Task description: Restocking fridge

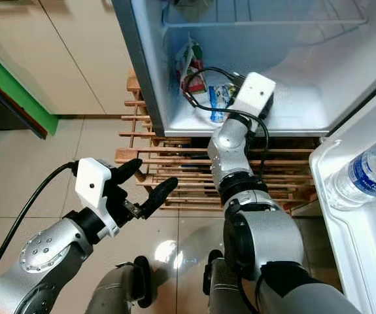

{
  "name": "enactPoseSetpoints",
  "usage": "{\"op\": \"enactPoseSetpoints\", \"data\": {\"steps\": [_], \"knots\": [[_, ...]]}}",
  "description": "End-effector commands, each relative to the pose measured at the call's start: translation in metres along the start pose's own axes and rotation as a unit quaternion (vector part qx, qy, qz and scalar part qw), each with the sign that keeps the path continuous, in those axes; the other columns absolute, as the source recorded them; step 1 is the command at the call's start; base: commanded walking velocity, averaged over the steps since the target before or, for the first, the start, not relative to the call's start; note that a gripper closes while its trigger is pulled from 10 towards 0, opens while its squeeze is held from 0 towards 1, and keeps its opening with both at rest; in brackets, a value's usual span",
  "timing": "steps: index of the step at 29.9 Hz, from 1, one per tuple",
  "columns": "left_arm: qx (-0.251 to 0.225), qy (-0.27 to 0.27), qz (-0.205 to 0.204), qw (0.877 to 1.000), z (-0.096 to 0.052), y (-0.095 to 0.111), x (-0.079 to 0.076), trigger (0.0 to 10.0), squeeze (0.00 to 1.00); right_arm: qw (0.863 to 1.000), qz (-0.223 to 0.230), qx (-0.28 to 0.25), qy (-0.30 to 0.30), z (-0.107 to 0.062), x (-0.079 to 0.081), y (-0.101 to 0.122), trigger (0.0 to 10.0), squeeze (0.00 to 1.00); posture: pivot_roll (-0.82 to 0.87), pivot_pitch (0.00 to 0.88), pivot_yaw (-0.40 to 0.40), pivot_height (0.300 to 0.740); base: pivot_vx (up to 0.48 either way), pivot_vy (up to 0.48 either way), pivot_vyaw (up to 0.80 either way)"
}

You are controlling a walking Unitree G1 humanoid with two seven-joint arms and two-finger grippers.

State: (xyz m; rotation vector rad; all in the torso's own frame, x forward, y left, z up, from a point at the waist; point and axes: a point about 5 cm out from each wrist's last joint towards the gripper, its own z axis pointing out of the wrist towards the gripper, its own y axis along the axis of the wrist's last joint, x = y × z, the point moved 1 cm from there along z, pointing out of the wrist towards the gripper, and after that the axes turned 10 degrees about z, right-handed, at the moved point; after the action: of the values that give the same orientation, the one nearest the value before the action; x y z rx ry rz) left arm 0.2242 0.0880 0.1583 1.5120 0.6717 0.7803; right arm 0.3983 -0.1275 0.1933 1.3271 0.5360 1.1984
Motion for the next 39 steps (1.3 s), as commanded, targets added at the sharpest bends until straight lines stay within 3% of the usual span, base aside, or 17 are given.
{"op": "enactPoseSetpoints", "data": {"steps": [1,8,13,14,18,23,28,39], "knots": [[0.011,0.003,0.005,1.0,0.0,-0.005,-0.001,10.0,0.0,1.0,-0.003,-0.015,0.012,-0.007,0.001,-0.001,10.0,0.0,0.14,0.299,0.032,0.74,0.0,0.0,0.0],[0.003,0.006,0.002,1.0,0.003,-0.004,0.002,10.0,0.0,0.999,-0.028,0.013,0.012,-0.036,-0.019,-0.022,10.0,0.0,0.14,0.303,0.031,0.74,0.0,0.0,0.0],[0.004,0.013,-0.006,1.0,0.002,-0.005,0.005,10.0,0.0,0.998,-0.046,0.022,0.021,-0.048,-0.022,-0.025,10.0,0.0,0.13,0.307,0.033,0.74,0.0,0.0,0.0],[0.004,0.013,-0.009,1.0,0.002,-0.005,0.005,10.0,0.0,0.997,-0.065,0.043,0.024,-0.051,-0.023,-0.034,10.0,0.0,0.13,0.309,0.034,0.74,0.0,0.0,0.0],[0.004,0.014,-0.009,1.0,0.002,-0.005,0.005,10.0,0.0,0.996,-0.066,0.051,0.023,-0.048,-0.022,-0.035,10.0,0.0,0.14,0.309,0.034,0.74,0.0,0.0,0.0],[0.006,0.017,-0.009,1.0,0.0,-0.006,0.006,10.0,0.0,0.994,-0.062,0.083,0.046,-0.052,-0.004,-0.032,10.0,0.0,0.15,0.311,0.034,0.74,0.0,0.0,0.0],[0.007,0.019,-0.008,1.0,0.0,-0.005,0.007,10.0,0.0,0.992,-0.06,0.093,0.053,-0.054,0.001,-0.034,10.0,0.0,0.15,0.313,0.034,0.74,0.0,0.0,0.0],[0.01,0.026,-0.009,1.0,-0.002,-0.005,0.011,10.0,0.0,0.988,-0.05,0.138,0.05,-0.037,0.016,-0.034,10.0,0.0,0.17,0.314,0.037,0.74,0.0,0.0,0.0]]}}
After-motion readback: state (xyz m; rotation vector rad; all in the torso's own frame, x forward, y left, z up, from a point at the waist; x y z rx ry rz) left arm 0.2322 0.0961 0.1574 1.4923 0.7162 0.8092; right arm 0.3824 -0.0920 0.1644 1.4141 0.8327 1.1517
